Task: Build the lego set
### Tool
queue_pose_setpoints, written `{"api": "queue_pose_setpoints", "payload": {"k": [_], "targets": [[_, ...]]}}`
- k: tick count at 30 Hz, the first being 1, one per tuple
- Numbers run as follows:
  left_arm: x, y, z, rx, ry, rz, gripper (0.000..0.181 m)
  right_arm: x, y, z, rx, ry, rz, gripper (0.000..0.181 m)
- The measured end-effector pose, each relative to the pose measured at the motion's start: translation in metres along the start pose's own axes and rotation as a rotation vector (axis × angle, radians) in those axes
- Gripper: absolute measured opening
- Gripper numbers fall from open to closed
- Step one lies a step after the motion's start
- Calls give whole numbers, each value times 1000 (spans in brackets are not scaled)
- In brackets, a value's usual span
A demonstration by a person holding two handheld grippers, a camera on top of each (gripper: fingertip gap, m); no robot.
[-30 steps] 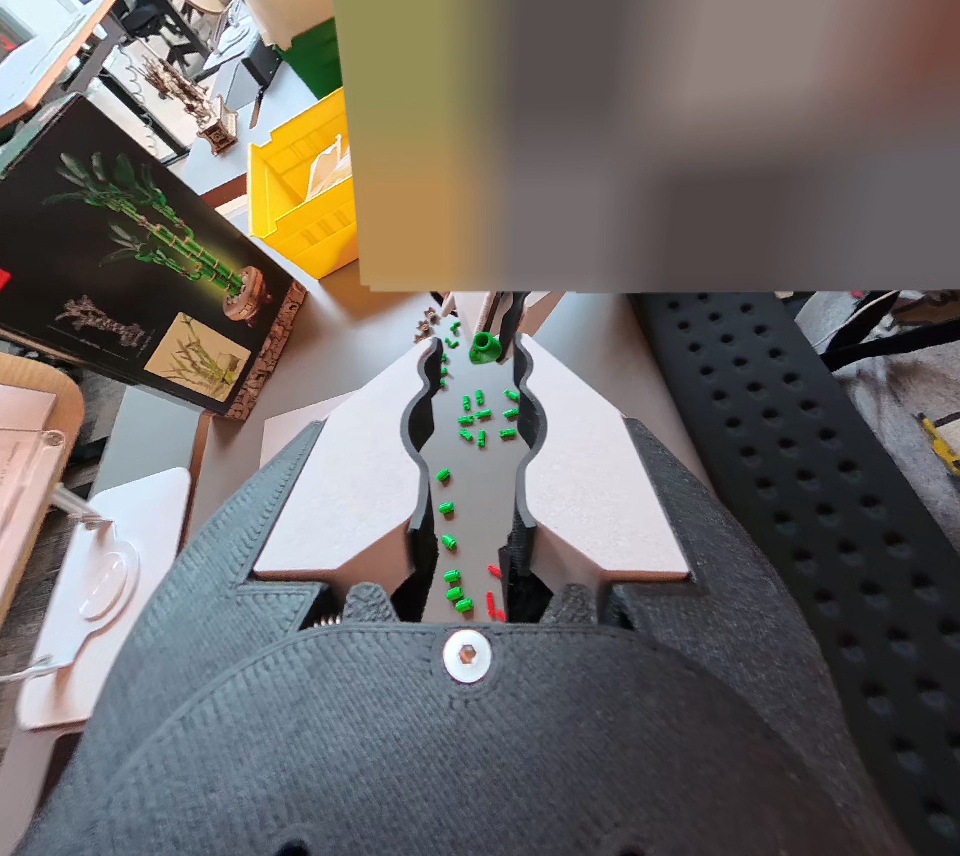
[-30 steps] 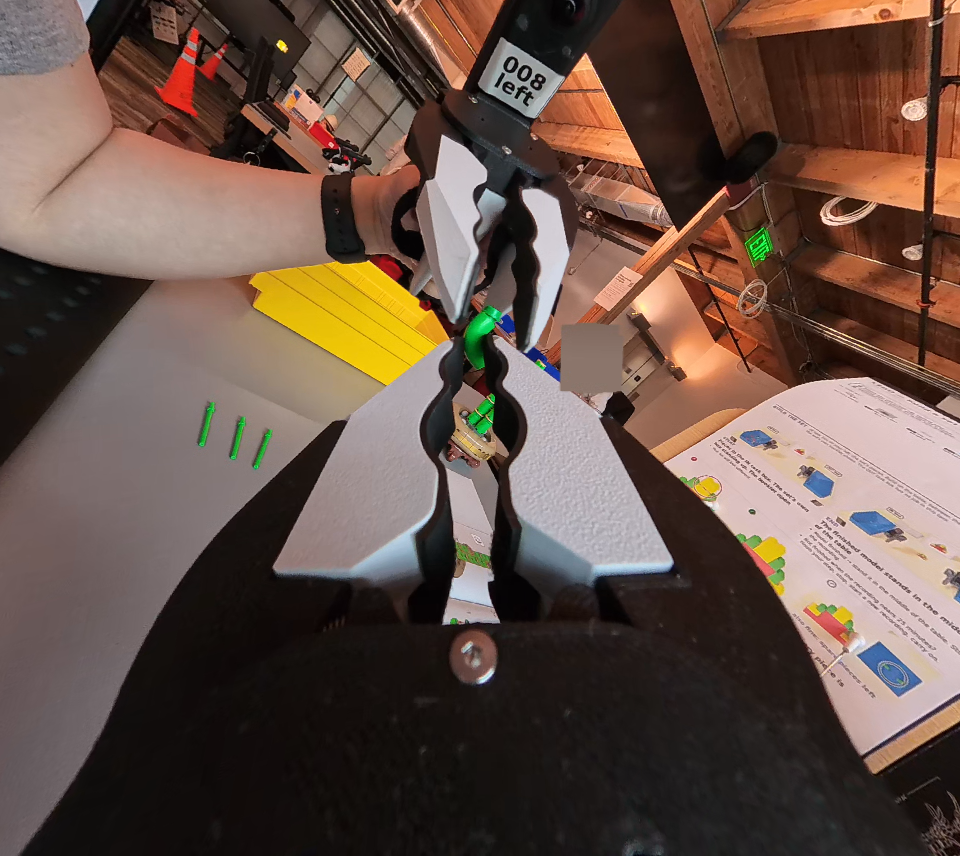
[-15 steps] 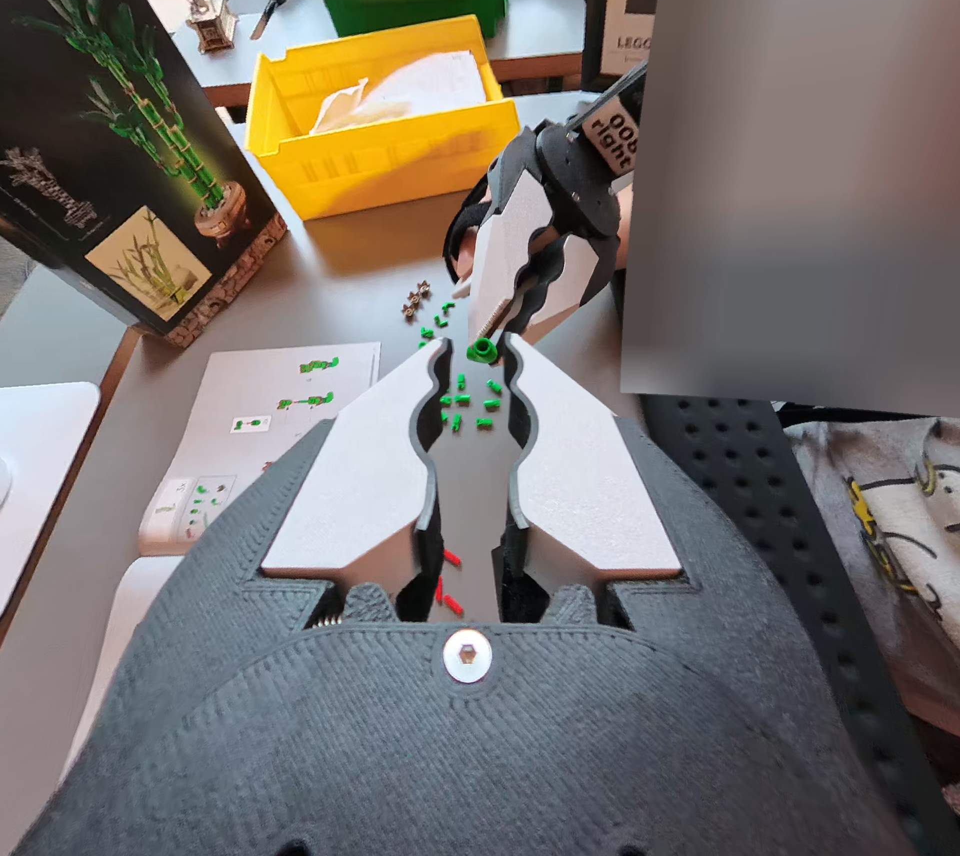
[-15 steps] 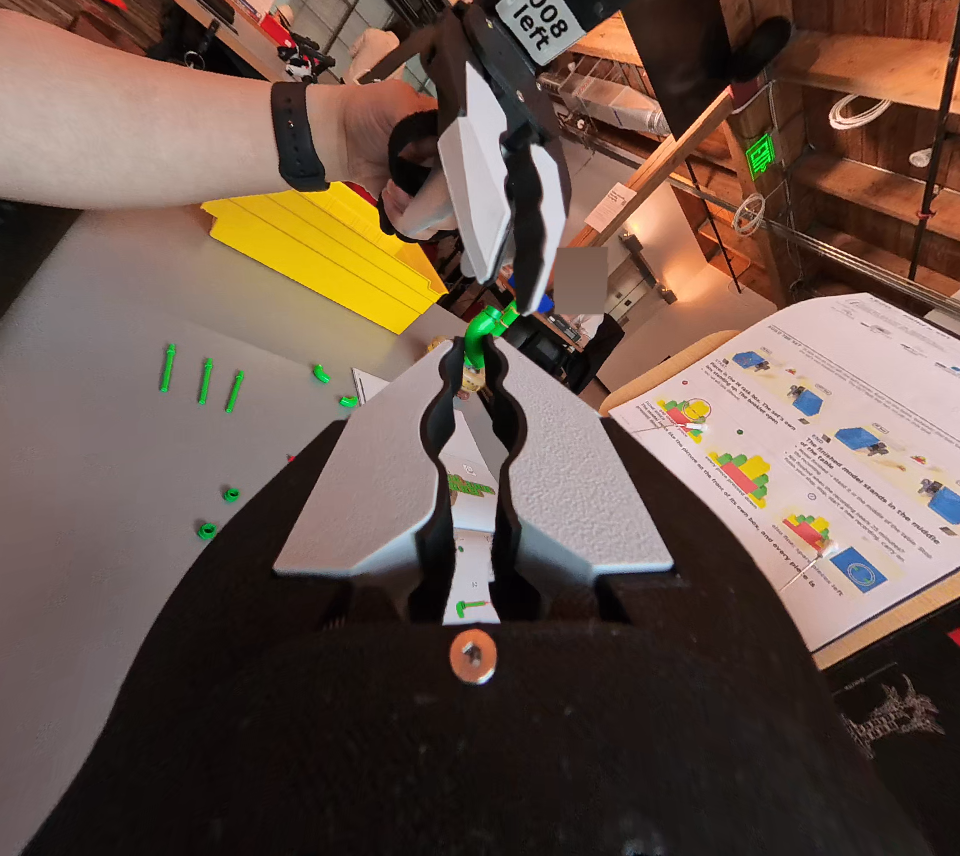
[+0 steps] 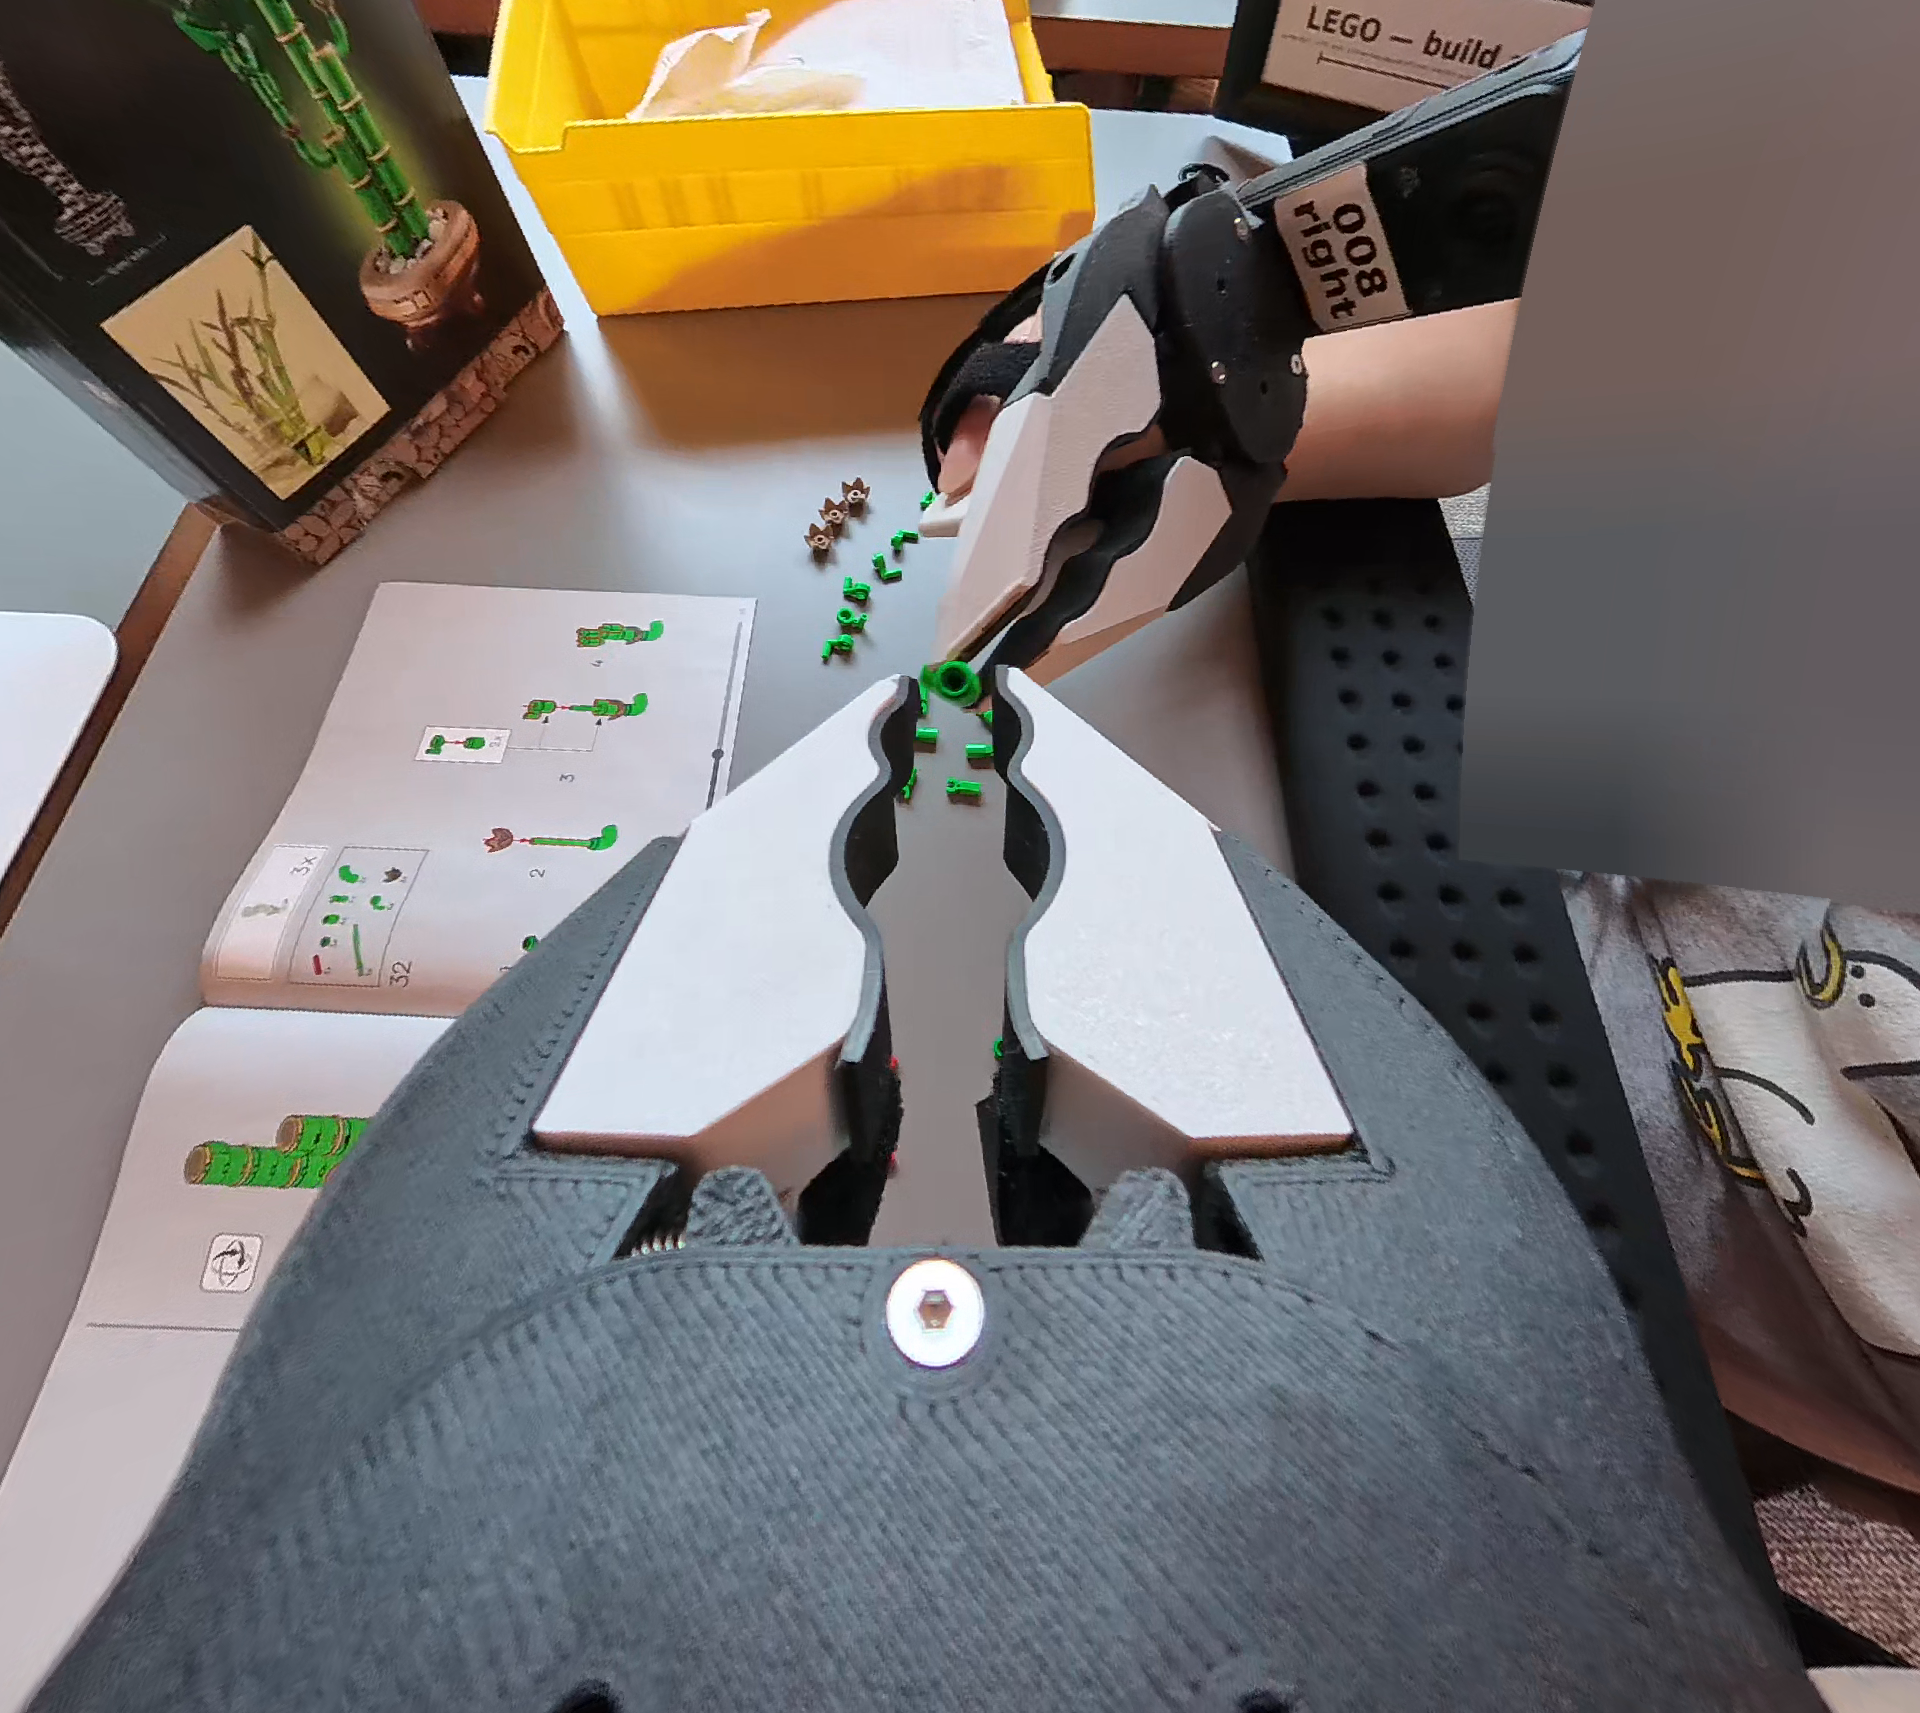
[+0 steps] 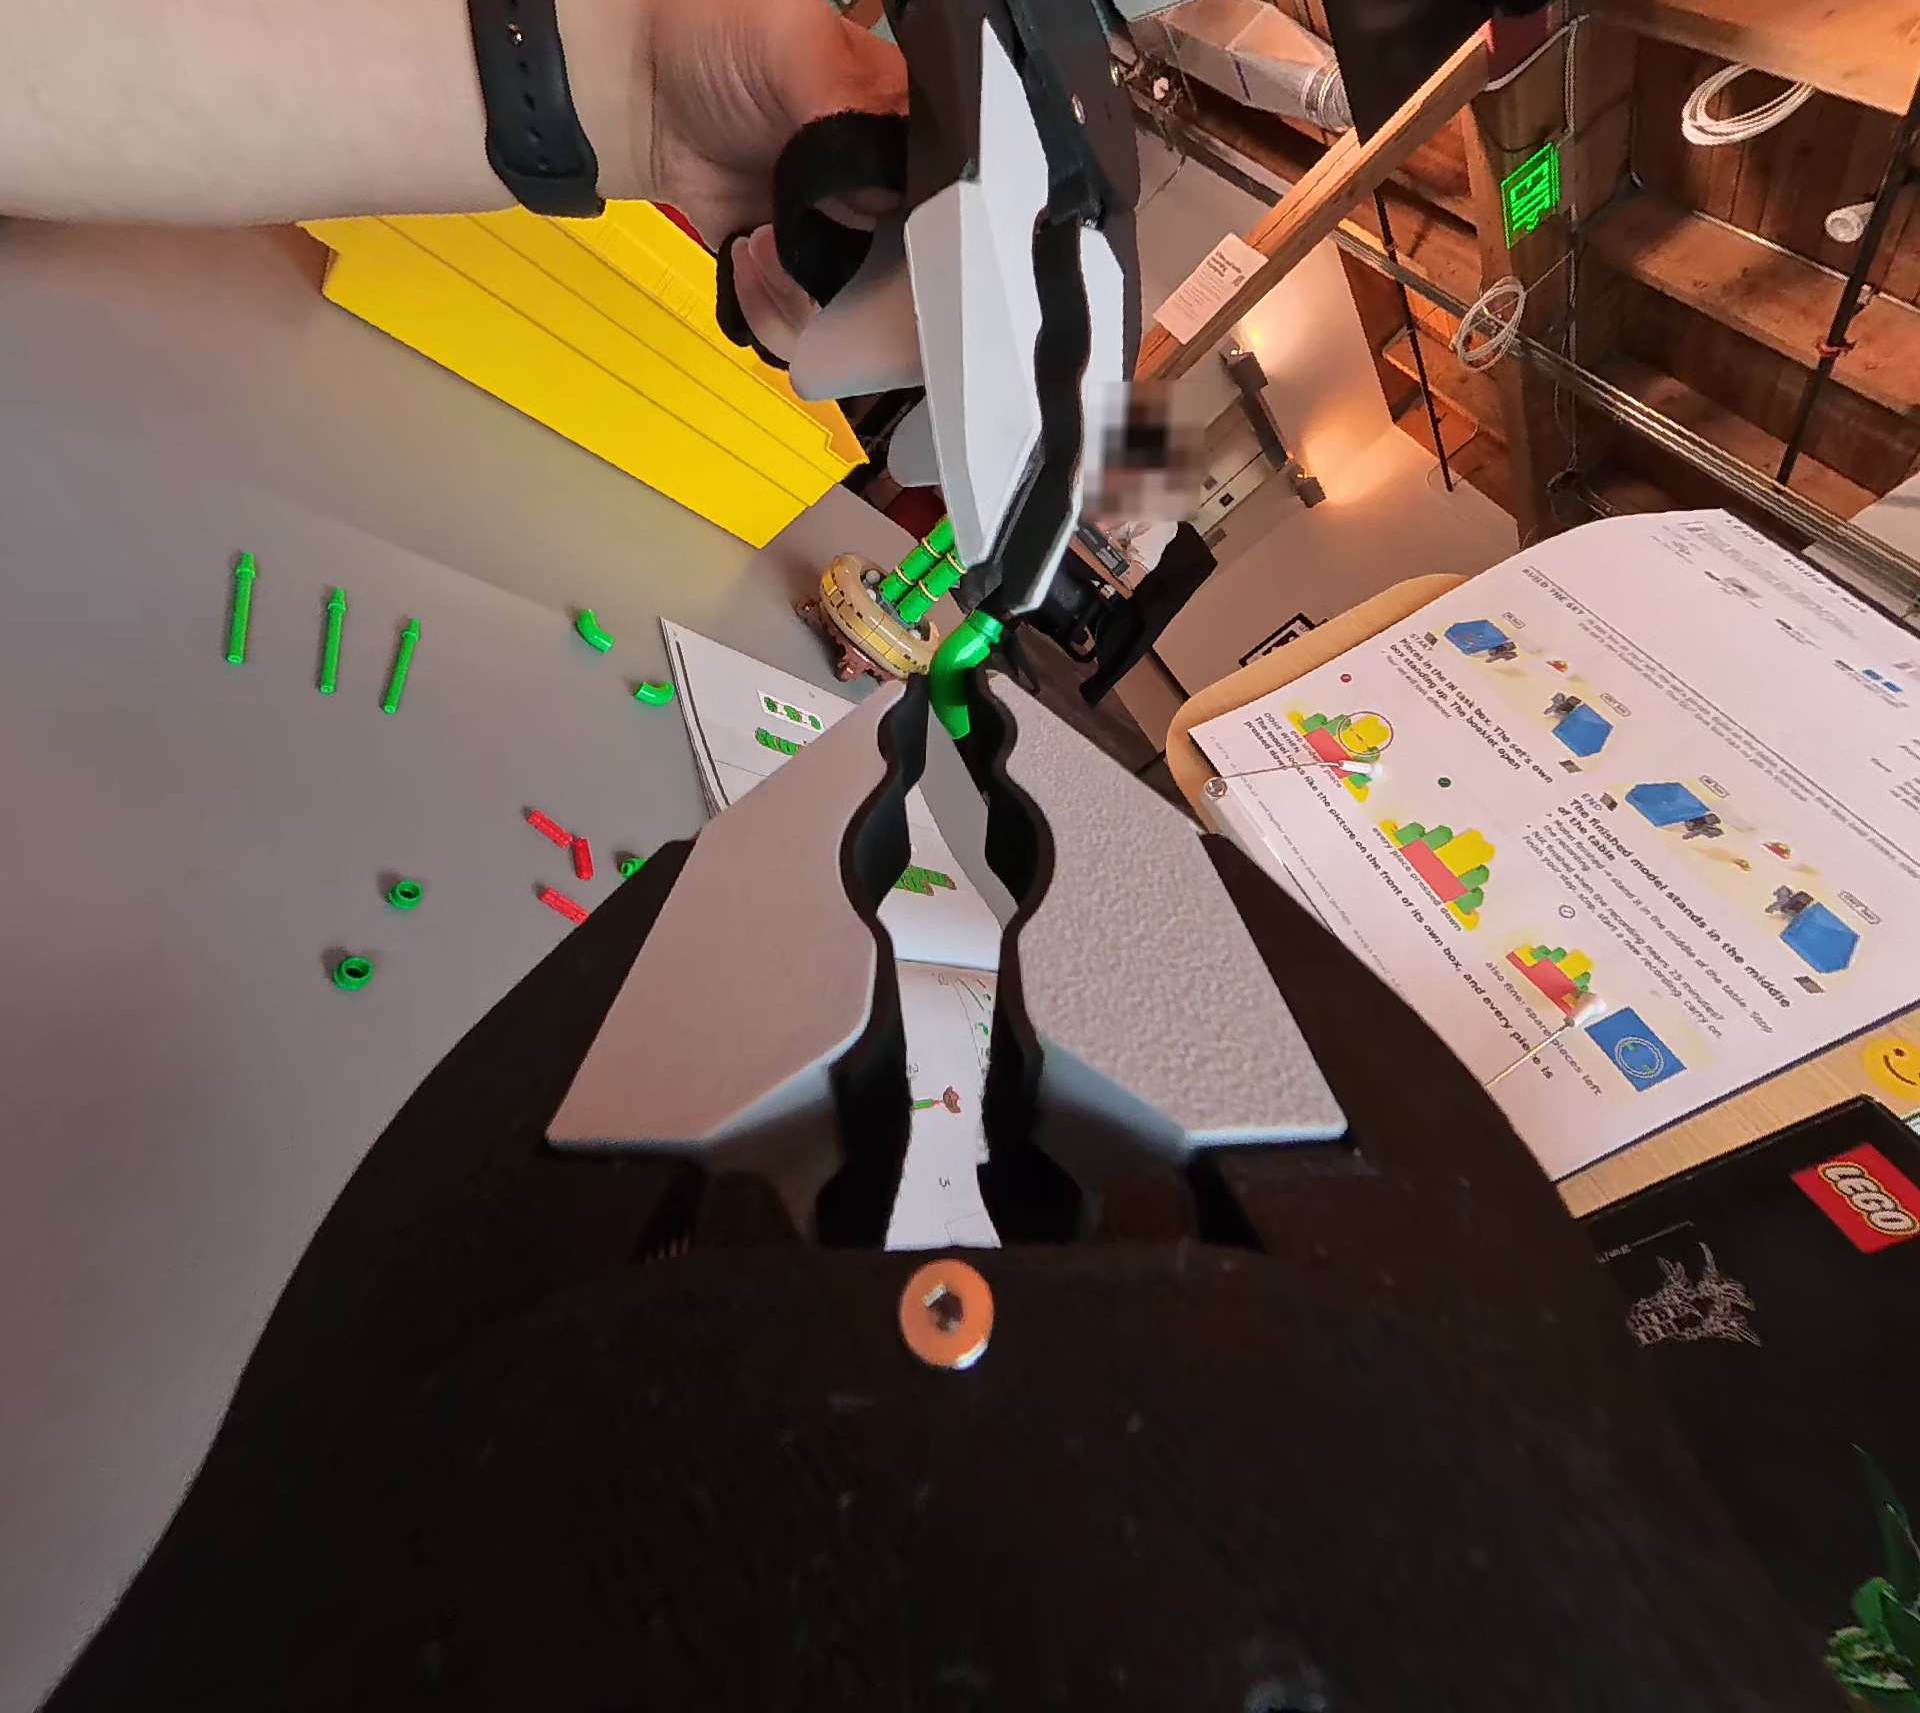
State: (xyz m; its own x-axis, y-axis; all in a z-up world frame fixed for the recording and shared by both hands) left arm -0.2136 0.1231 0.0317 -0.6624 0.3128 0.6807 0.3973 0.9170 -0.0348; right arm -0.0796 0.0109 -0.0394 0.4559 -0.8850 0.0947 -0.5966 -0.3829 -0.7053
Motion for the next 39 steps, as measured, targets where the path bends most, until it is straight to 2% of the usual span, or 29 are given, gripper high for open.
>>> {"api": "queue_pose_setpoints", "payload": {"k": [12,23,39], "targets": [[0,4,2,-13,7,-56,12,-4,0,5,-8,65,-3,6],[18,31,1,158,36,-495,16,-9,-12,25,-56,233,94,7],[31,50,9,304,61,-787,17,-12,-28,53,-59,480,274,6]]}}
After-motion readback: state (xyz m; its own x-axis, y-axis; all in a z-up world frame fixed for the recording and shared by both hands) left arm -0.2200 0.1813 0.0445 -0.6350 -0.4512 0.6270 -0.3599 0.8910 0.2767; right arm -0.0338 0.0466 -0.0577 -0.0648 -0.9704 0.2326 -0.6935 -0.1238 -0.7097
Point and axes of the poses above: each gripper's, where its closed fingertips meet, x back along the fingers, z out of its underside, y = z × x across the jaws, the point moved 10 cm from there along x, back along the fingers, and after that the axes turned 12 degrees about y, right-handed, at the moved point
